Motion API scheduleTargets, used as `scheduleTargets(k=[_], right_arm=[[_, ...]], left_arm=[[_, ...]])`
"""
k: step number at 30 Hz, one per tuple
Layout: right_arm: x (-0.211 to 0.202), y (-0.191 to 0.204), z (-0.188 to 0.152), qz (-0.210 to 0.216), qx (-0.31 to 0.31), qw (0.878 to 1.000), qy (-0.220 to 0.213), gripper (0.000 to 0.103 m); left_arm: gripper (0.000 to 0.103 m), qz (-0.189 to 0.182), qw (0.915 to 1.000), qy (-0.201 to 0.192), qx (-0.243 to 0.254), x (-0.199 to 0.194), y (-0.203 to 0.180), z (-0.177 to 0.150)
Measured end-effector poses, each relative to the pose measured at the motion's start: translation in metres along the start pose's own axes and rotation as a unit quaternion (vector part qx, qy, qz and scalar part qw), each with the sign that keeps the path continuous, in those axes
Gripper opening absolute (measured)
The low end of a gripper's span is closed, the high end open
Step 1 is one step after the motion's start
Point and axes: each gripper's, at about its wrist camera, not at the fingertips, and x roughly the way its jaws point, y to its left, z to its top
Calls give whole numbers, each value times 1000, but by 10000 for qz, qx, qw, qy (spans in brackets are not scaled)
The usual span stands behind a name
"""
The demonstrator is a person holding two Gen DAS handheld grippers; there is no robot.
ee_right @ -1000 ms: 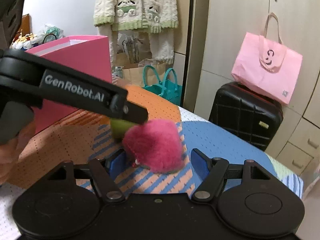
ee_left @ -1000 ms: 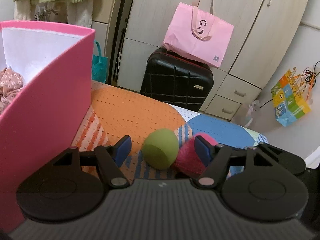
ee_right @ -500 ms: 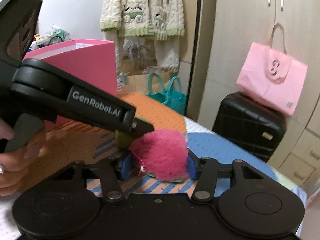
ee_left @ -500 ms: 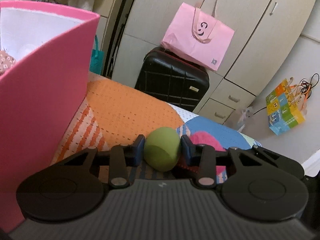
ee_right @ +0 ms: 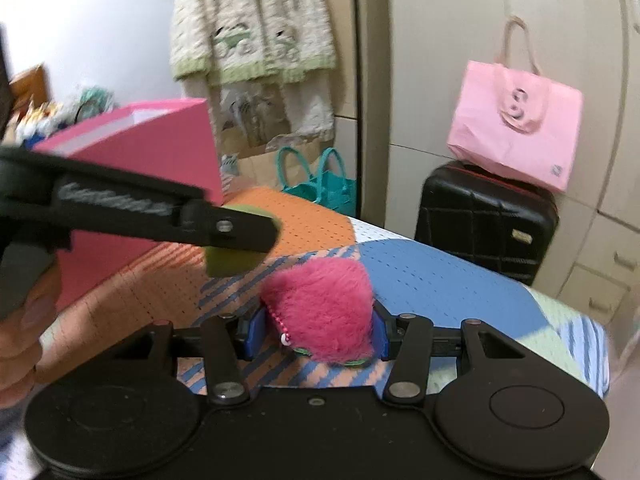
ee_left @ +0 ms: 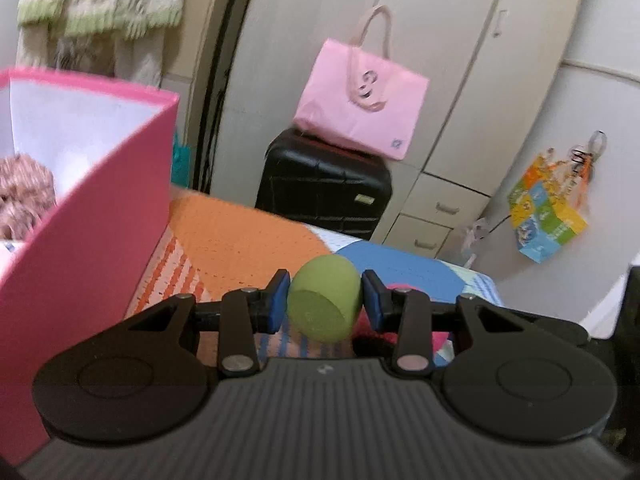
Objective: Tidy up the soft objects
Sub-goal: 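Close the left gripper on the green ball while the right gripper grasps the pink puff, then carry the green ball and pink puff with both grippers over the box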
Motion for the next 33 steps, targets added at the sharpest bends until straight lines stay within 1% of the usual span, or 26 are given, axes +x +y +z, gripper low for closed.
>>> scheduleTargets(k=[2, 6, 10, 15, 18, 21, 23, 27, 33], right_arm=[[-8, -3, -2, -18, 228, 9997, -25, 55], [-27, -2, -8, -42, 489, 9988, -71, 55], [-44, 3, -13, 8, 684, 9977, -18, 55], [-63, 13, -22, -53, 831, 9964, 166, 55], [-74, 22, -28, -141, 823, 9961, 284, 55], [-85, 30, -35, -323, 833, 9955, 313, 55], [-93, 36, -40, -327, 821, 9956, 314, 55], [-107, 48, -50, -327, 856, 9953, 321, 55], [-129, 73, -60, -287, 774, 9962, 264, 56]], left_arm=[[38, -102, 9999, -17, 134, -12, -6, -2], [38, -336, 9991, 153, 210, -33, -11, -7], [38, -606, 9966, 546, 94, -47, -7, -14], [38, -802, 9919, 988, -32, -61, 3, -26], [38, -945, 9876, 1253, -34, -71, 8, -35], [38, -1016, 9858, 1338, 61, -86, 10, -46], [38, -1057, 9846, 1390, 99, -95, 13, -52], [38, -1273, 9788, 1604, 99, -109, 20, -59], [38, -1257, 9755, 1797, 188, -125, 32, -70]])
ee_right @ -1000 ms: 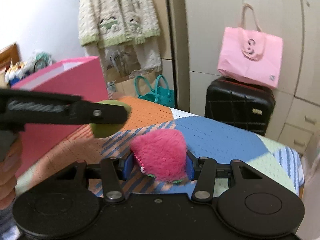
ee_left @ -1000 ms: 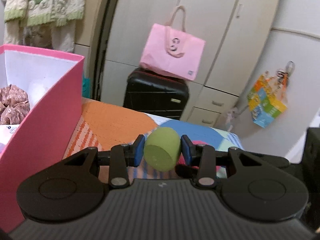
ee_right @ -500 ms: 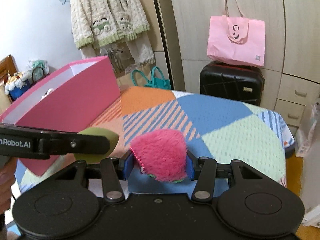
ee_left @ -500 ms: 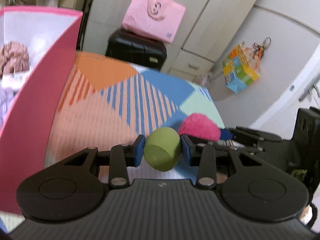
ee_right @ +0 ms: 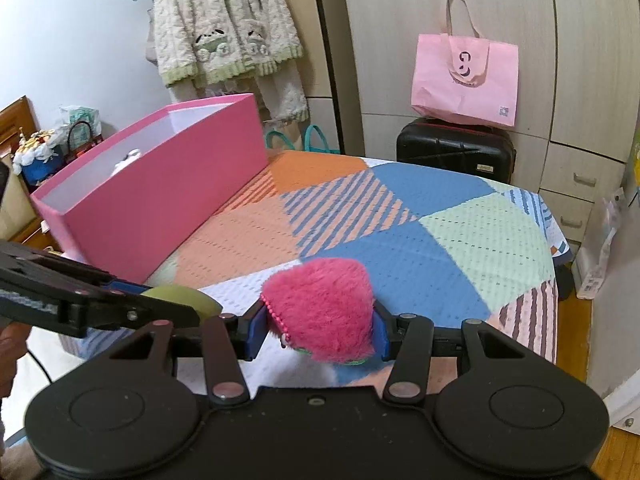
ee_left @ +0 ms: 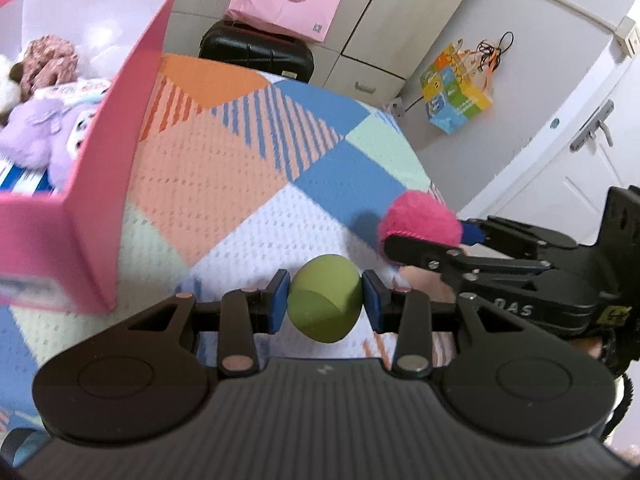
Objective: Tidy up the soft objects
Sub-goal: 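Carry the green ball and pink puff with both grippers over the box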
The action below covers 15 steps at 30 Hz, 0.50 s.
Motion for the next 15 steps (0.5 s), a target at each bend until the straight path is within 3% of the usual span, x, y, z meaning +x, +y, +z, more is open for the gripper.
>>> scheduleTargets(k=[6, 15], right_arm=[[-21, 22, -9, 39, -87, 9999, -47, 56], [-51, 56, -20, 271, -327, 9989, -208, 56]], left_arm=[[38, -188, 9997, 161, -10, -21, 7, -14], [38, -92, 9997, 241, 30, -54, 20, -25]])
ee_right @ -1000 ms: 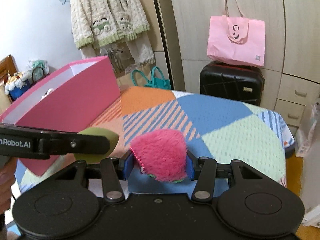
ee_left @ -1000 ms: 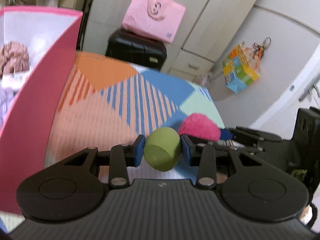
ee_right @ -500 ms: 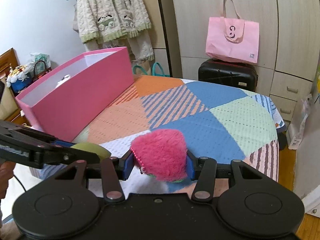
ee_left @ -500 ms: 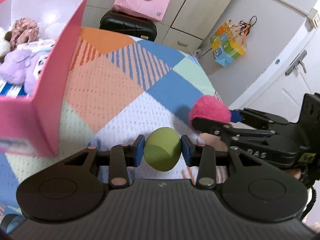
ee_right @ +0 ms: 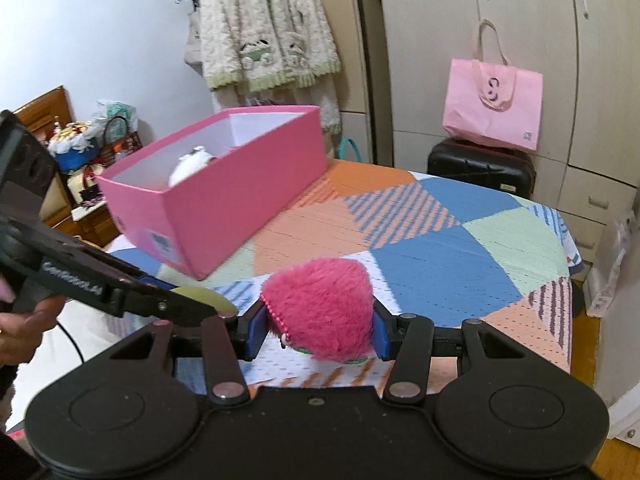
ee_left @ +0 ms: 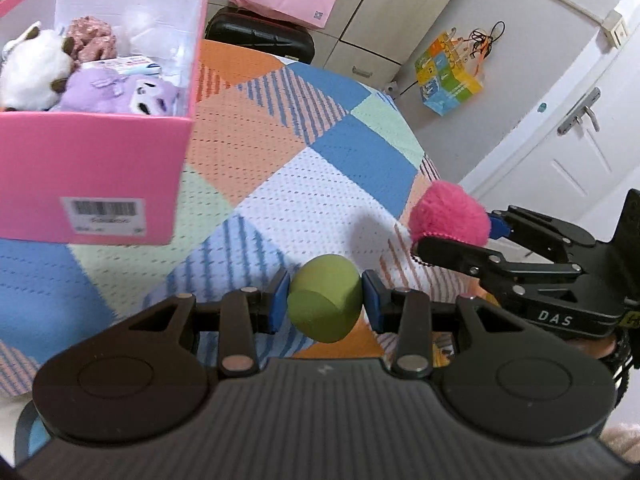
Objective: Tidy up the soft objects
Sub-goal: 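Carry the green ball and pink puff with both grippers over the box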
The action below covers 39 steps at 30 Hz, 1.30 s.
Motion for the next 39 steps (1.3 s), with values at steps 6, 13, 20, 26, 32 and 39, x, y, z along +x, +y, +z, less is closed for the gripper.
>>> scheduleTargets(k=[6, 13, 20, 26, 32, 39], right_arm=[[-10, 22, 9, 307, -144, 9994, -104, 56], [-7, 48, 38, 623, -482, 9962, -369, 56], [23, 68, 73, 663, -867, 9922, -599, 56], [62, 74, 103, 747, -951, 9903, -688, 56], [107, 79, 129, 1118, -976, 9869, -634, 56], [177, 92, 152, 673, -1568, 9853, -70, 56]], left_arm=[[38, 318, 9988, -199, 309, -39, 3, 5], [38, 423, 9949, -732, 549, -80, 11, 22], [38, 422, 9949, -833, 393, -86, 42, 57], [38, 722, 9897, -1216, 202, -84, 75, 82], [38, 1088, 9892, -979, 39, -62, 113, 109], [39, 1552, 9855, -657, 202, -43, 134, 125]])
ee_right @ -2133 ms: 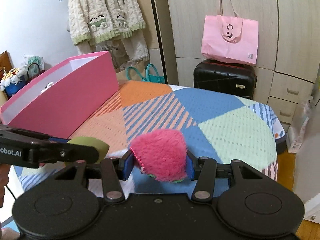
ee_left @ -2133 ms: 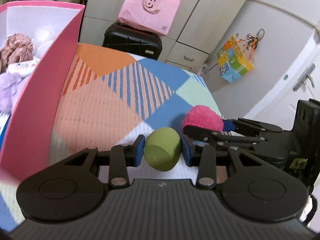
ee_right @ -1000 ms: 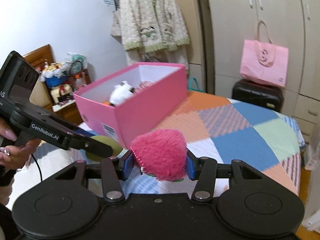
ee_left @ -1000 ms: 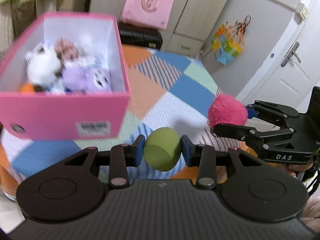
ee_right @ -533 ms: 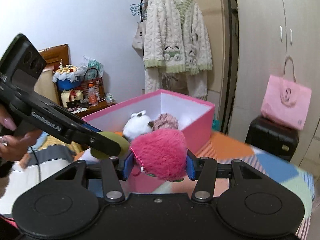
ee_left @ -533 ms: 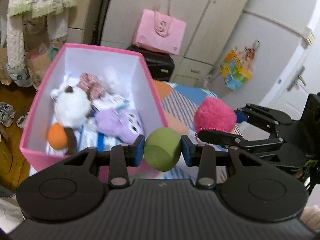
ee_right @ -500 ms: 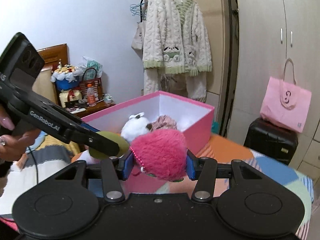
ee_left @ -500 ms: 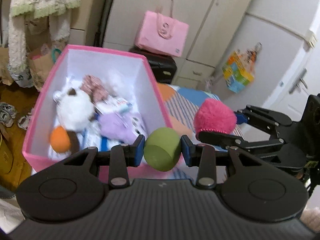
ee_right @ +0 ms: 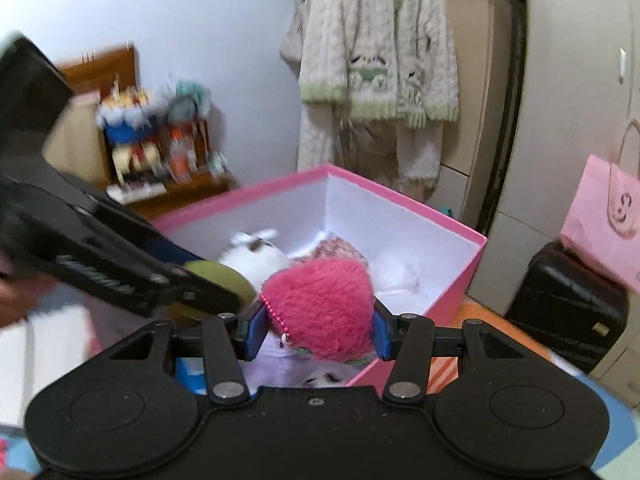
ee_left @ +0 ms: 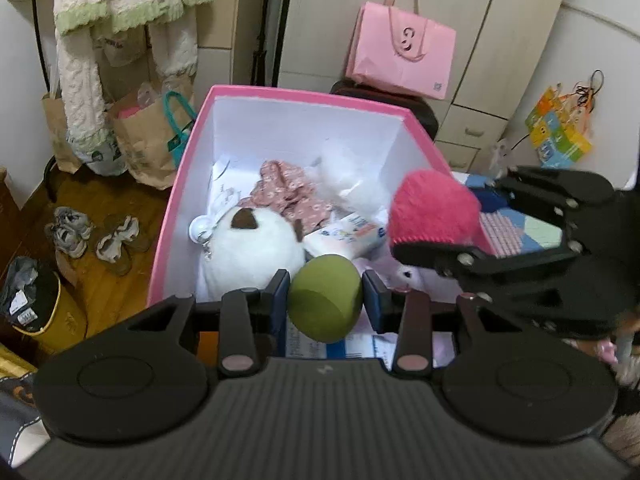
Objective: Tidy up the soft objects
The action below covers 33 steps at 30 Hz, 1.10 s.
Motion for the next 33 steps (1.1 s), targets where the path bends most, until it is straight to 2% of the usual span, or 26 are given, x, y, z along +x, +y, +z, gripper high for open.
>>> scheduleTargets(k=[4, 7, 11, 13, 17, 18, 20, 22, 25, 30, 33], right_arm=[[26, -7, 11, -105, -56, 9993, 342, 66], [29, -12, 12, -183, 1, 9993, 340, 73], [14, -18, 12, -156, 468, 9987, 82, 74], [4, -17, 14, -114, 514, 9986, -1, 75], [-9, -11, 23, -460, 437, 9980, 40, 79], [-12, -12, 23, -569, 526, 9969, 119, 79], [-20, -13, 20, -656, 735, 9948, 273, 80], [-29, -14, 14, -543, 812, 9948, 282, 80], [-48, -9, 5, -542, 853, 9946, 221, 81], [-84, 4, -8, -668, 832, 9943, 76, 84], [-103, 10, -11, -773, 807, 9937, 0, 87]], left_arm=[[42, 208, 9995, 150, -169, 12, 6, 0], [46, 210, 9995, 212, -139, 14, 6, 0], [56, 117, 9996, 186, -180, 9, 4, -1], [63, 149, 9997, 158, -121, 4, 0, -2], [72, 113, 9998, 149, -115, -6, -7, -2], [77, 134, 9998, 141, -91, -10, -9, -3], [81, 311, 9994, 51, 126, -20, -18, -6], [89, 551, 9978, -35, 370, -31, -29, -12], [92, 742, 9962, -86, 450, -49, -40, -18], [93, 897, 9938, -91, 657, -78, -59, -28], [94, 893, 9913, -244, 931, -94, -73, -36]])
